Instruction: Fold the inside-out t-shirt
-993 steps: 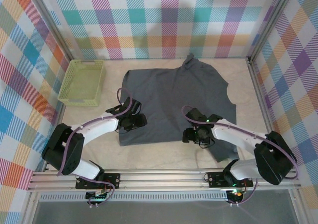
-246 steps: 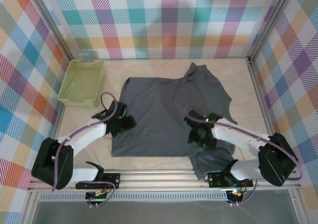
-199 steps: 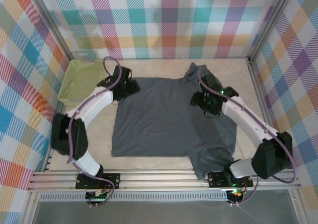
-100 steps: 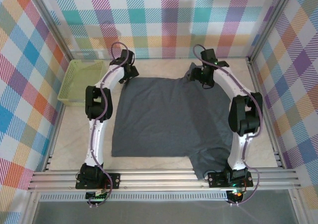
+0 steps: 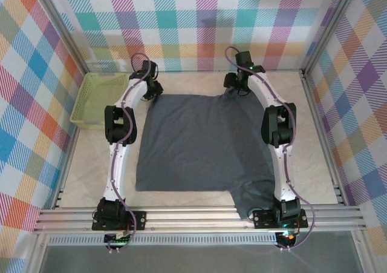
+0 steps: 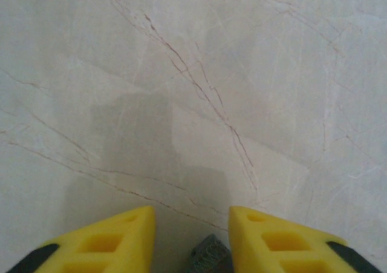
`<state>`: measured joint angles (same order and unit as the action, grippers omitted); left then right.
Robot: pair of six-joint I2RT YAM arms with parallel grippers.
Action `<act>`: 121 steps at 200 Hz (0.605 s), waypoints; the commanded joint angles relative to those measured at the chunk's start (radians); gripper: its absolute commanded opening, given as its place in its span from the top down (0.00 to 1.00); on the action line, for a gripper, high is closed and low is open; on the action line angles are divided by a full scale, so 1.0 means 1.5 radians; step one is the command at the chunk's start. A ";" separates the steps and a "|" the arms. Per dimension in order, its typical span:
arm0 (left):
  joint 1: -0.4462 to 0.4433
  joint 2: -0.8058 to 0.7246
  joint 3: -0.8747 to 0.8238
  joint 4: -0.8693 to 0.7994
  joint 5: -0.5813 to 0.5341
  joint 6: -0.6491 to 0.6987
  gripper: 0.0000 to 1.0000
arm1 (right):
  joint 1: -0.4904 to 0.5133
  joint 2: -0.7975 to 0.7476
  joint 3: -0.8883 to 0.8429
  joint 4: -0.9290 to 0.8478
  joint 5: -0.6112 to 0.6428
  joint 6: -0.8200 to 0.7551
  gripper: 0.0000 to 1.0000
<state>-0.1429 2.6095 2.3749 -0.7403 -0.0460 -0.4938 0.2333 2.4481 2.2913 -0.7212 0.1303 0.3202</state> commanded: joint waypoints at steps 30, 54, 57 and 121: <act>0.001 -0.013 -0.001 -0.002 0.060 0.006 0.84 | 0.002 0.119 0.162 -0.033 0.011 -0.008 0.27; 0.001 -0.036 -0.032 0.010 0.065 0.005 0.91 | 0.002 0.154 0.196 -0.014 0.014 -0.005 0.36; 0.001 -0.039 -0.037 0.012 0.066 0.006 0.92 | 0.002 0.158 0.201 -0.013 0.014 -0.005 0.39; 0.024 -0.183 -0.213 0.125 0.099 -0.026 1.00 | 0.001 0.116 0.214 -0.032 0.041 -0.017 1.00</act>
<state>-0.1329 2.4825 2.1471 -0.6388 0.0540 -0.5041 0.2333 2.7090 2.6026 -0.7437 0.1570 0.3107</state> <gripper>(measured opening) 0.049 0.071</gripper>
